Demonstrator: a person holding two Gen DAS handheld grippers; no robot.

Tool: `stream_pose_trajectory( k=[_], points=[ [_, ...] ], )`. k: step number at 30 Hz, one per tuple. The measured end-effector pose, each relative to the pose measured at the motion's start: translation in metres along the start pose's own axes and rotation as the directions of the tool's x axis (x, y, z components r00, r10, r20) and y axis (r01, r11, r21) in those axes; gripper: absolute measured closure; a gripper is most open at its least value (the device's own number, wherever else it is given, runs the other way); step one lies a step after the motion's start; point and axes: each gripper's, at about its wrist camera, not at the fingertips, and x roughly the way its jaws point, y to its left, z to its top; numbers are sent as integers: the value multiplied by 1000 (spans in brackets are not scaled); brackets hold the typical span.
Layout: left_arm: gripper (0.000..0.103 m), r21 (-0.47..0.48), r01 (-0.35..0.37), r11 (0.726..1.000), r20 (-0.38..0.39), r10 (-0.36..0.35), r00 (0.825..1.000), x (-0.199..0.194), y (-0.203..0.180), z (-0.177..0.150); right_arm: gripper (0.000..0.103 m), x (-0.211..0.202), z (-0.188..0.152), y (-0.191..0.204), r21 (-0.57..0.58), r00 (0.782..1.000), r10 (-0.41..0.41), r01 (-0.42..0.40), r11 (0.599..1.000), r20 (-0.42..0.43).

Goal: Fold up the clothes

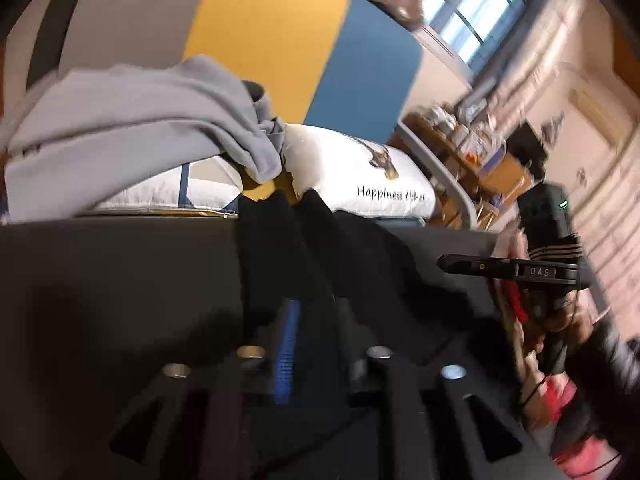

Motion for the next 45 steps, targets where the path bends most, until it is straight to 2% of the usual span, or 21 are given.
stream_pose_trajectory(
  k=[1,2,6,8,10,12,14,15,16,17,18,22,24,26,28,32,36,39,42,44,45],
  points=[
    [77,-11,-5,1000,0,5,1000,4,6,6,50,4,8,-7,34,1000,25,-25,999,-3],
    [76,-14,-15,1000,-1,15,1000,9,11,13,45,9,17,-12,50,999,34,-33,998,-2],
    [68,11,-47,999,-32,47,998,38,24,41,45,47,40,-29,104,988,121,-112,988,-93],
    [62,36,-60,998,-57,62,996,58,25,55,45,56,50,-31,92,984,158,-151,984,-80],
    [51,53,-53,997,-100,58,993,80,24,67,46,65,59,-36,116,976,203,-193,974,-79],
    [50,57,-34,998,-141,42,989,99,24,74,48,71,64,-35,104,971,223,-214,971,-82],
    [54,50,-9,999,-164,17,986,108,24,77,53,76,67,-34,81,969,229,-222,972,-88],
    [64,46,3,999,-175,5,985,113,24,79,61,77,67,-34,74,971,223,-216,973,-92],
    [84,42,16,999,-186,-7,982,118,24,80,74,77,68,-35,66,973,208,-203,977,-95],
    [89,33,22,999,-178,-16,984,117,25,79,82,78,68,-36,57,977,191,-186,981,-98],
    [89,21,26,999,-159,-23,987,112,25,77,96,79,68,-37,55,979,179,-174,983,-100],
    [90,3,70,998,-46,-70,996,78,23,65,96,67,61,-32,39,981,185,-183,982,-55],
    [91,21,96,995,7,-96,995,54,12,58,97,51,54,-20,21,975,221,-221,975,-15],
    [99,50,117,992,51,-119,992,27,-3,50,97,34,46,-6,-5,967,255,-255,967,18],
    [100,97,115,989,78,-123,989,1,-21,35,97,19,36,11,-35,963,269,-268,963,28],
    [101,144,121,982,75,-133,988,-30,-46,-2,97,-14,-2,46,-104,954,300,-296,949,23],
    [101,105,146,984,58,-153,987,-45,-46,-46,97,-28,-54,59,-122,966,258,-258,958,-17],
    [101,75,112,991,12,-114,993,-48,-38,-75,97,-33,-86,55,-104,973,227,-230,968,-37],
    [94,31,35,999,-27,-34,999,-45,-22,-80,96,-35,-102,40,-66,984,174,-176,982,-45],
    [90,10,23,1000,-23,-23,999,-40,-14,-63,93,-37,-93,27,-26,989,149,-149,988,-11],
    [84,0,23,1000,-18,-23,1000,-37,-10,-52,92,-37,-86,22,-12,991,135,-135,991,3]
  ],
)
